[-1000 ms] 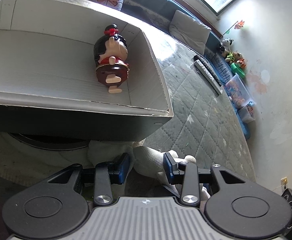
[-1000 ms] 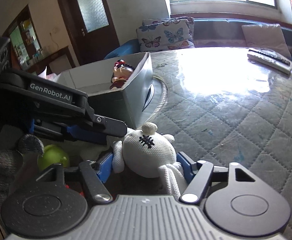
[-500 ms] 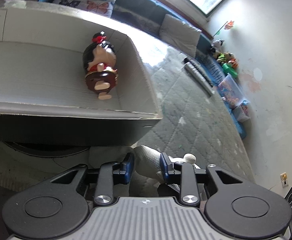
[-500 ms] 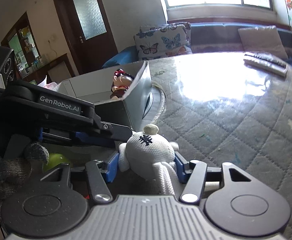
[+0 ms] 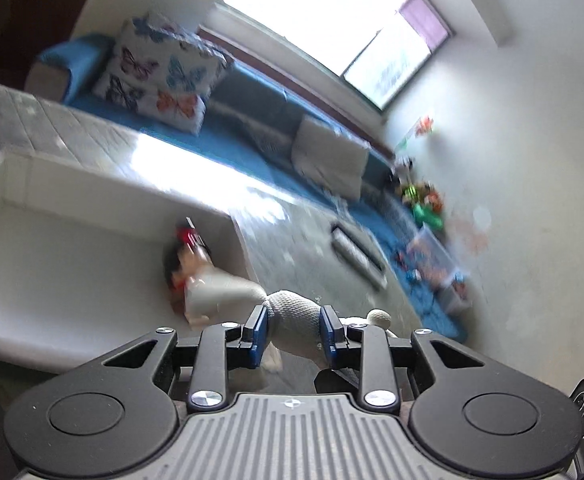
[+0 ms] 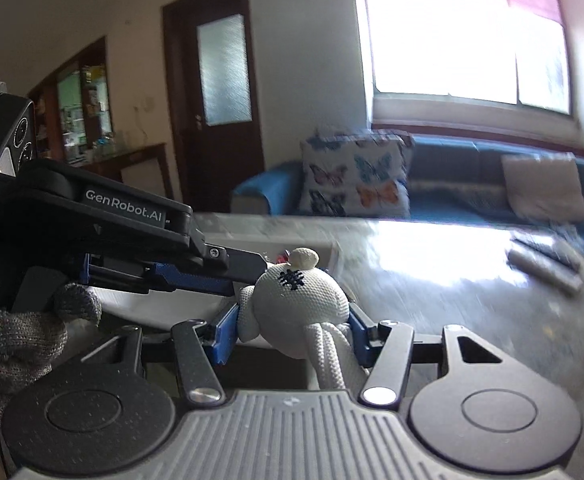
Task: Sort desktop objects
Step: 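Lift the bunny, carry it into the grey box and release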
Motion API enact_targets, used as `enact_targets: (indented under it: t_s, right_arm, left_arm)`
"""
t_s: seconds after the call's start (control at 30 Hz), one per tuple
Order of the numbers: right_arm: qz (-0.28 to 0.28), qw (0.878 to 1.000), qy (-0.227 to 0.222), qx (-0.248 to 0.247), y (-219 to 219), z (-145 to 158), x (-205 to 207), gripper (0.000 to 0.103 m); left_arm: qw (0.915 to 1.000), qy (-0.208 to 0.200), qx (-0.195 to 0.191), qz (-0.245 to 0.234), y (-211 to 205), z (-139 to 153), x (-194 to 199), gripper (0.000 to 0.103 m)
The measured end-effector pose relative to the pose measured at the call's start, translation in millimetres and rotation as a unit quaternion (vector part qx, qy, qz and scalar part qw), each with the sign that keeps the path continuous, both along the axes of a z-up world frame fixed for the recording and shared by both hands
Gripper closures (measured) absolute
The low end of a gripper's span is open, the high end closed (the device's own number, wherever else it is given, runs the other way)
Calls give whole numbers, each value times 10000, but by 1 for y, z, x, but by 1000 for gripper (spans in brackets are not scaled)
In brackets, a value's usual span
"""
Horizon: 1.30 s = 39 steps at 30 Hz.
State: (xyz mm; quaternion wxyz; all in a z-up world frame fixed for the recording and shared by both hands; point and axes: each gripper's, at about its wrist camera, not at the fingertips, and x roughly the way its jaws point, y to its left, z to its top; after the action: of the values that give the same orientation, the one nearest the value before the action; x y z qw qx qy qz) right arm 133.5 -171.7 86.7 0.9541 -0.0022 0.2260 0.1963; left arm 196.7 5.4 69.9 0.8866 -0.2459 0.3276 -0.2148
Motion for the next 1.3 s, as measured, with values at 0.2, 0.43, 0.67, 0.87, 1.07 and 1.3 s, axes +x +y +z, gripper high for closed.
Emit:
enact_targets:
  t_s: [0.2, 0.43, 0.67, 0.87, 1.07, 1.3]
  right_arm:
    - [371, 9993, 66, 30, 37, 4, 52, 47]
    - [645, 9969, 452, 27, 72, -13, 108, 46]
    - [734, 9939, 817, 47, 96, -37, 150, 39]
    - [740, 9933, 886, -18, 95, -43, 151, 34]
    - [722, 9942, 797, -91, 85, -35, 137, 34]
    - [762, 9947, 686, -107, 62, -20, 108, 33]
  left_arm:
    - [9985, 55, -181, 506, 44, -2, 33, 72]
    - [9958, 343, -114, 838, 81, -26, 75, 72]
    - [9925, 494, 82, 1112, 96, -46, 97, 71]
    - [9906, 579, 172, 1226, 100, -55, 101, 71]
    - [9912, 551, 247, 1180, 94, -50, 89, 70]
    - [9932, 380, 280, 1068, 83, -38, 58, 70]
